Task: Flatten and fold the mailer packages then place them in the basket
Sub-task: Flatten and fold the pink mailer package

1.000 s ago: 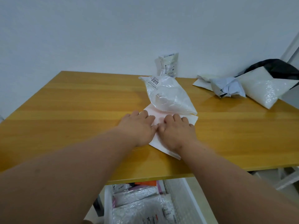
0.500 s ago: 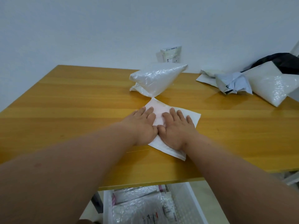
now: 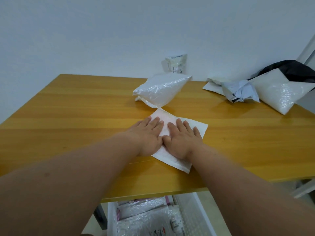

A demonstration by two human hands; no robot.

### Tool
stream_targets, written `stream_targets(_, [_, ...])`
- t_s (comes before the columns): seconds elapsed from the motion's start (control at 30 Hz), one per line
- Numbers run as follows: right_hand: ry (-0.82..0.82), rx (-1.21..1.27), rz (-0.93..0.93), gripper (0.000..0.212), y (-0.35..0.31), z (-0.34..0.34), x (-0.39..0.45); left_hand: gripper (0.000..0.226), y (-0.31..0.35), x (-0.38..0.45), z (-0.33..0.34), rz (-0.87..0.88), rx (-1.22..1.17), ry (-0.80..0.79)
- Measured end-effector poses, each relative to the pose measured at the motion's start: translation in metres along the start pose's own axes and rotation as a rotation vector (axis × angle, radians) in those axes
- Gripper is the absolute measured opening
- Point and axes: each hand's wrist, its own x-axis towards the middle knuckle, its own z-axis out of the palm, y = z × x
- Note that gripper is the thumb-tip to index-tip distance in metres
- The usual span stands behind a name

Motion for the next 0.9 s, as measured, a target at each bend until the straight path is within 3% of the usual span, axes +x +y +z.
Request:
stream_targets(0.1, [-0.027,0.036,0.029,0.058,0.004,-0.012,-0.002,0.059,-0.001,-0.008,0.000,-0.024,0.001,0.001])
stream_targets(0.3, [0.155,-0.011,0.145,0.038,0.009,-0.011,-0.032,0.075,-0.007,-0.038,-0.004,-0.242,0.023,0.040])
stream_targets(0.57, [0.156,0.094,0.334,0.055,0.005,-0.009,-0.083,0.097,0.014,-0.074,-0.010,-0.323,-0.180,0.046])
stream_targets(0.63, [0.123,0.122,0.368,0.065,0.009,-0.012,-0.096,0.090,0.017,-0.085,-0.014,-0.306,-0.219,0.041])
stream_targets(0.77, [0.118,0.187,0.349,0.078,0.016,-0.015,-0.119,0.052,0.027,-0.108,-0.023,-0.239,-0.356,0.087])
stream_targets(0.83, [0.122,0.311,0.325,0.071,0.019,-0.013,-0.131,0.050,0.029,-0.119,-0.023,-0.232,-0.400,0.092])
stream_targets(0.9, [0.098,0.364,0.303,0.047,0.024,-0.010,-0.143,0.048,0.030,-0.131,-0.021,-0.229,-0.533,0.084])
